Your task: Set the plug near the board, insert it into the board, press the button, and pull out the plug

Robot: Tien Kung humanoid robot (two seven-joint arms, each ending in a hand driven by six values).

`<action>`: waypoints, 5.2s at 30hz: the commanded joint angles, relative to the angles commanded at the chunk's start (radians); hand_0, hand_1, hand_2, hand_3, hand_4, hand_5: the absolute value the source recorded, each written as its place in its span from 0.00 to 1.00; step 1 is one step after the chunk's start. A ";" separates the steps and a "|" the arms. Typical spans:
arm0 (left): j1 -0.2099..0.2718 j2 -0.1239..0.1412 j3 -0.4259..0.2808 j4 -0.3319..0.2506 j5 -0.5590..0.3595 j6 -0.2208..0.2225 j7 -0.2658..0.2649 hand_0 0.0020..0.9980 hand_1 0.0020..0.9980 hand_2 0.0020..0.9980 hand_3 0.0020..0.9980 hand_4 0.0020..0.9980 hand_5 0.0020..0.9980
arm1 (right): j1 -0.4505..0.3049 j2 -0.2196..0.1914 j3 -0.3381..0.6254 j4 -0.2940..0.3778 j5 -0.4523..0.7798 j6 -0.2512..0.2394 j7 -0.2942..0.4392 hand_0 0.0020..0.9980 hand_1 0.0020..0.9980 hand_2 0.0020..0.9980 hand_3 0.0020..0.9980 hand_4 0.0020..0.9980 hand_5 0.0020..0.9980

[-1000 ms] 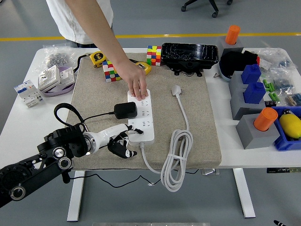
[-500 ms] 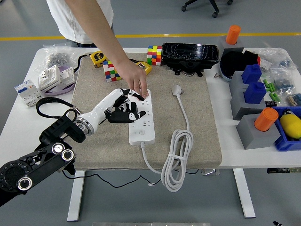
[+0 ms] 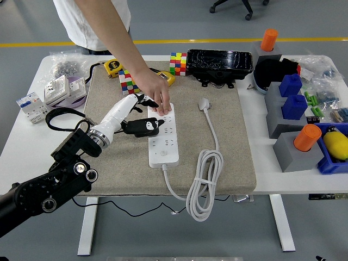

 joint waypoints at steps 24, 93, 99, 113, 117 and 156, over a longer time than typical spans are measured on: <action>-0.051 -0.037 0.079 0.148 -0.031 -0.022 0.051 0.51 0.52 0.53 0.55 0.65 0.12 | 0.000 -0.003 -0.002 0.001 0.001 -0.001 0.000 0.68 0.68 0.69 0.59 0.93 0.52; 0.115 0.012 -0.248 0.067 -0.201 0.110 -0.184 0.64 0.70 0.69 0.66 0.84 0.32 | 0.000 -0.001 0.006 0.001 -0.005 -0.002 0.002 0.68 0.68 0.69 0.59 0.93 0.52; 0.148 0.004 -0.349 0.064 -0.234 0.112 -0.180 0.63 0.65 0.60 0.59 0.81 0.31 | 0.001 0.001 0.011 0.000 -0.007 -0.002 0.003 0.68 0.68 0.69 0.59 0.93 0.52; 0.180 0.026 -0.443 0.042 -0.320 0.101 -0.182 0.60 0.62 0.59 0.58 0.79 0.29 | 0.016 -0.001 0.002 0.000 -0.006 -0.002 0.003 0.68 0.68 0.69 0.59 0.93 0.52; 0.163 0.039 -0.430 0.040 -0.320 0.100 -0.180 0.60 0.62 0.59 0.58 0.79 0.29 | 0.028 0.003 -0.006 -0.004 -0.003 0.001 0.001 0.68 0.68 0.69 0.59 0.93 0.52; 0.213 0.033 -0.484 0.009 -0.282 0.057 -0.107 0.61 0.62 0.60 0.58 0.78 0.29 | -0.001 0.006 0.042 -0.002 -0.024 -0.002 0.002 0.68 0.68 0.69 0.59 0.93 0.52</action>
